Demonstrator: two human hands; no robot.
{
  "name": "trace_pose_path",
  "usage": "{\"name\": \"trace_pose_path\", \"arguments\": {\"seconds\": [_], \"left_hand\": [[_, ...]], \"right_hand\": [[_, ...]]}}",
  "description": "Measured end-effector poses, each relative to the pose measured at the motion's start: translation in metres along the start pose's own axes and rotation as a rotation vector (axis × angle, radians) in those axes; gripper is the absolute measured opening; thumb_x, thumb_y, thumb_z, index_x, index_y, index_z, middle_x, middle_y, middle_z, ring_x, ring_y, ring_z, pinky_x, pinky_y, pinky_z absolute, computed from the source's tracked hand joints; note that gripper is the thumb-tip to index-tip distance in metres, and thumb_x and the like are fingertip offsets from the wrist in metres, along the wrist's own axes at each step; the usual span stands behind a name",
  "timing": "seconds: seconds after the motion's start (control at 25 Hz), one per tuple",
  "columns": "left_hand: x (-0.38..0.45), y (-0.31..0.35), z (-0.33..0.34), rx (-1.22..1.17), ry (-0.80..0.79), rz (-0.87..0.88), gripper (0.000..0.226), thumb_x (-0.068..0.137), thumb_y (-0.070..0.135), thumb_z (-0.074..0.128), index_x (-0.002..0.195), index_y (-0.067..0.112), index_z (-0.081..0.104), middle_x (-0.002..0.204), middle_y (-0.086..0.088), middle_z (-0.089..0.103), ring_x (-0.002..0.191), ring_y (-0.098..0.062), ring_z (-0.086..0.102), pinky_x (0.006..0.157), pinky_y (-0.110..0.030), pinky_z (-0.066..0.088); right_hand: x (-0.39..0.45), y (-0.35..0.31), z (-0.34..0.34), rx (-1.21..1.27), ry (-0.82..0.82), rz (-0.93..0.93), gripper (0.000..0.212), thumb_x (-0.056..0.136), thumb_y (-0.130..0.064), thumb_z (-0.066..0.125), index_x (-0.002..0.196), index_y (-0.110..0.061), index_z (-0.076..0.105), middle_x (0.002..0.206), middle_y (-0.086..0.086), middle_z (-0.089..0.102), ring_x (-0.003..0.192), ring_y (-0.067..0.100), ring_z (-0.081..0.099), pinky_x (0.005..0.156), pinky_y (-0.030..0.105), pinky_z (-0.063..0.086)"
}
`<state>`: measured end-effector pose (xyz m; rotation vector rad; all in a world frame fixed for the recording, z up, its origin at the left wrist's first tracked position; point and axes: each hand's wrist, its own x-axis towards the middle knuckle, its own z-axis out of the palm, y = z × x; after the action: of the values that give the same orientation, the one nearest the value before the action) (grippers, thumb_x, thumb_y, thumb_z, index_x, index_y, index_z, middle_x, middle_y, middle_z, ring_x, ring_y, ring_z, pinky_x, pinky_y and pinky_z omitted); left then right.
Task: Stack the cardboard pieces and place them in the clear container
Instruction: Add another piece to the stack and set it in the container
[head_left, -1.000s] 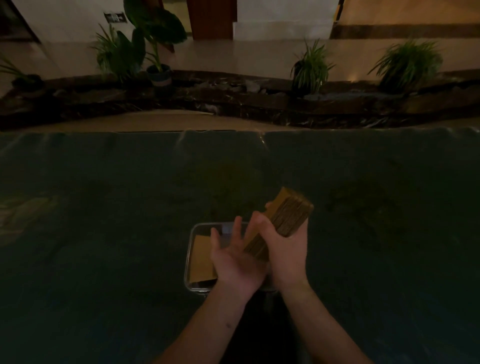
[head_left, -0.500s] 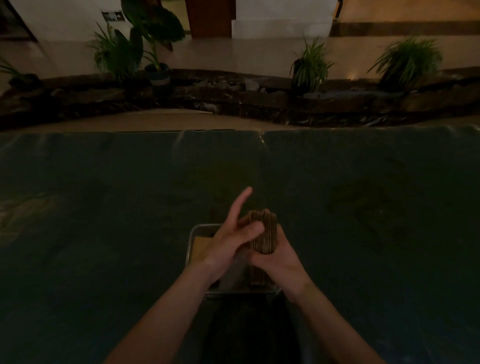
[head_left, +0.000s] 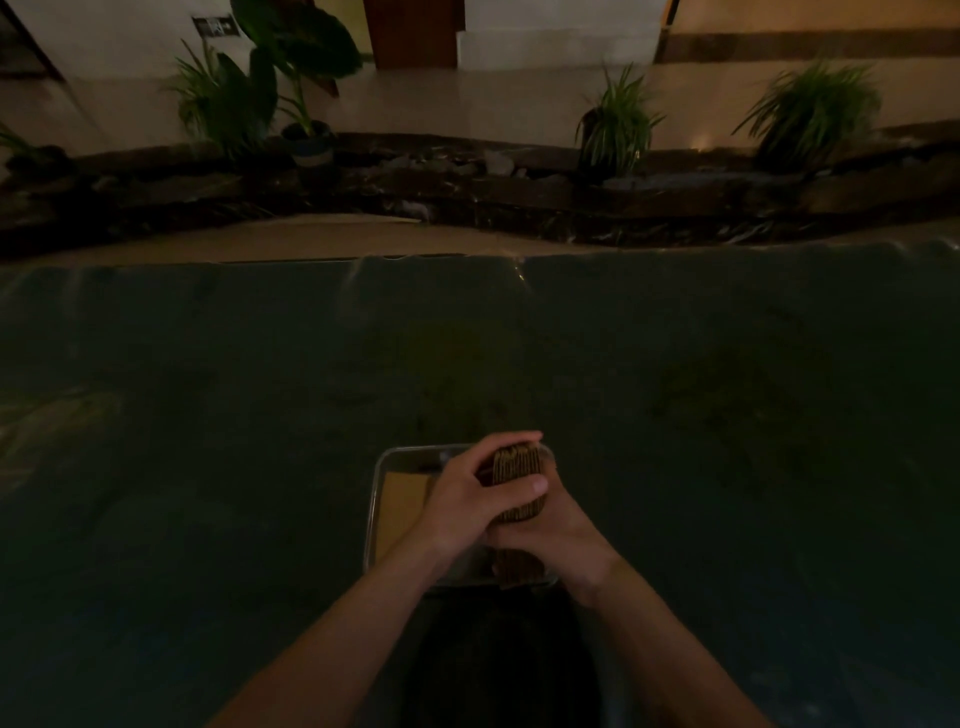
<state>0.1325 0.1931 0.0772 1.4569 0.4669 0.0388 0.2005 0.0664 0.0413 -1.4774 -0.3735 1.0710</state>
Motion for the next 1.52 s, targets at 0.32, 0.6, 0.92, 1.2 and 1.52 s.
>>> {"name": "trace_pose_path", "arguments": {"seconds": [0.32, 0.6, 0.92, 1.2, 1.52], "left_hand": [[-0.002, -0.014, 0.0, -0.094, 0.098, 0.001, 0.041, 0.079, 0.01, 0.079, 0.108, 0.037, 0.071, 0.113, 0.01, 0.072, 0.108, -0.004, 0.065, 0.082, -0.025, 0.058], [0.023, -0.018, -0.001, 0.024, 0.174, -0.14, 0.033, 0.077, 0.027, 0.082, 0.101, 0.046, 0.069, 0.107, 0.016, 0.068, 0.104, -0.005, 0.061, 0.075, -0.022, 0.052], [0.049, -0.029, 0.018, 0.25, 0.407, -0.196, 0.022, 0.073, 0.037, 0.078, 0.083, 0.046, 0.061, 0.088, 0.021, 0.066, 0.088, 0.0, 0.06, 0.078, -0.022, 0.049], [0.04, -0.024, 0.002, 0.005, 0.214, -0.404, 0.07, 0.069, 0.058, 0.077, 0.132, 0.044, 0.049, 0.122, 0.011, 0.046, 0.117, -0.022, 0.047, 0.083, -0.036, 0.045], [0.036, -0.066, -0.022, -0.301, 0.118, -0.522, 0.055, 0.074, 0.03, 0.081, 0.124, 0.023, 0.058, 0.127, -0.01, 0.062, 0.116, -0.03, 0.058, 0.099, -0.05, 0.049]], "right_hand": [[0.009, 0.006, 0.001, 0.039, -0.046, 0.058, 0.136, 0.052, -0.011, 0.092, 0.15, -0.057, 0.008, 0.145, -0.012, 0.044, 0.126, 0.017, 0.055, 0.102, 0.049, 0.051], [0.012, 0.016, 0.005, 0.03, 0.029, 0.062, 0.112, 0.059, -0.025, 0.088, 0.145, -0.054, 0.023, 0.133, -0.01, 0.058, 0.12, 0.011, 0.058, 0.094, 0.033, 0.055], [0.011, 0.012, 0.006, -0.563, 0.526, -0.032, 0.046, 0.073, -0.042, 0.08, 0.111, -0.034, 0.054, 0.095, -0.017, 0.063, 0.086, 0.0, 0.062, 0.071, 0.023, 0.056], [0.015, 0.016, -0.016, -0.112, 0.428, 0.08, 0.032, 0.078, -0.024, 0.079, 0.104, -0.028, 0.06, 0.104, -0.006, 0.067, 0.093, 0.009, 0.066, 0.069, 0.024, 0.057], [0.021, 0.022, -0.023, 0.213, 0.292, 0.226, 0.027, 0.086, -0.029, 0.074, 0.111, -0.022, 0.063, 0.112, 0.006, 0.069, 0.101, 0.022, 0.067, 0.067, 0.03, 0.059]]}}
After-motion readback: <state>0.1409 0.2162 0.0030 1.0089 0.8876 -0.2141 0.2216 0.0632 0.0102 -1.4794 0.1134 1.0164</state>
